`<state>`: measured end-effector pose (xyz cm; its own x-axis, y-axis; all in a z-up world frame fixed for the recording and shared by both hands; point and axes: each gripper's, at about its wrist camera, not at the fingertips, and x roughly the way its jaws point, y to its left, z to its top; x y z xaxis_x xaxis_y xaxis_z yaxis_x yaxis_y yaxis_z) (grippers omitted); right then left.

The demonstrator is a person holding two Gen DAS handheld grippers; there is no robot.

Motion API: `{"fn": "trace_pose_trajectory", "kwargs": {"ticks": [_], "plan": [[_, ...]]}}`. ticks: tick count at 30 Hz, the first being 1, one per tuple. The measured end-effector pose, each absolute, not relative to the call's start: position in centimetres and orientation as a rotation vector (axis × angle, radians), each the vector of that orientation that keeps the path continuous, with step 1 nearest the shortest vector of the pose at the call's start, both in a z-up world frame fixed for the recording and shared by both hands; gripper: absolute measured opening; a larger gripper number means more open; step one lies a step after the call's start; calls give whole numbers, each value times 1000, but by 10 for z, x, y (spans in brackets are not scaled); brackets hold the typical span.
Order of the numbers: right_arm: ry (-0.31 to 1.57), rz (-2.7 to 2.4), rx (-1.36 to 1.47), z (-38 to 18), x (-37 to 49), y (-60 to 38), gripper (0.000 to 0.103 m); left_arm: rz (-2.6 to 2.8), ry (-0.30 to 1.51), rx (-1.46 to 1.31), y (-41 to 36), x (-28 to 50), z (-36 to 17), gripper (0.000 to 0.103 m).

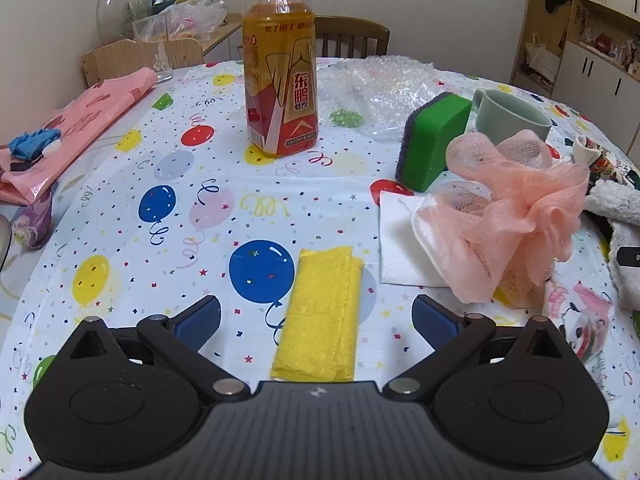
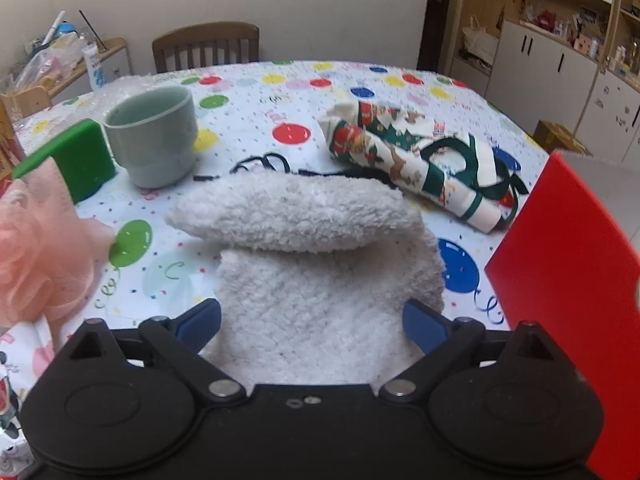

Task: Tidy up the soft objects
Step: 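Grasp the white towel with the right tool while the left tool grasps the yellow sponge cloth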

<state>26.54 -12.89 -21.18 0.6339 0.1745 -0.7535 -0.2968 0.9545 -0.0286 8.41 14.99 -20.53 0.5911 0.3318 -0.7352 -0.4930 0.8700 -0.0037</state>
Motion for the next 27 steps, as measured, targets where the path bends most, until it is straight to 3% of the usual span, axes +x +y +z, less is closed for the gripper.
{"fn": "trace_pose_trajectory", "kwargs": {"ticks": [6,9,12,14,18,23,27], "plan": [[855,262,-164,-219,266,-125,88,497,815,-211,151,85,-212,88],[858,264,-152,-218,266,-125,81,499,820,-215,150,86,-214,75],[859,263,-145,-217,266,-125,72,509,816,-216,150,86,-214,67],[856,261,-140,-215,265,-126,59,514,812,-218,150,86,-213,60],[856,241,-138,-212,265,-127,42,500,809,-221,148,87,-211,41],[832,240,-141,-203,261,-132,14,522,821,-203,144,90,-211,39],[807,232,-122,-190,256,-140,9,527,823,-224,143,88,-206,39]]}}
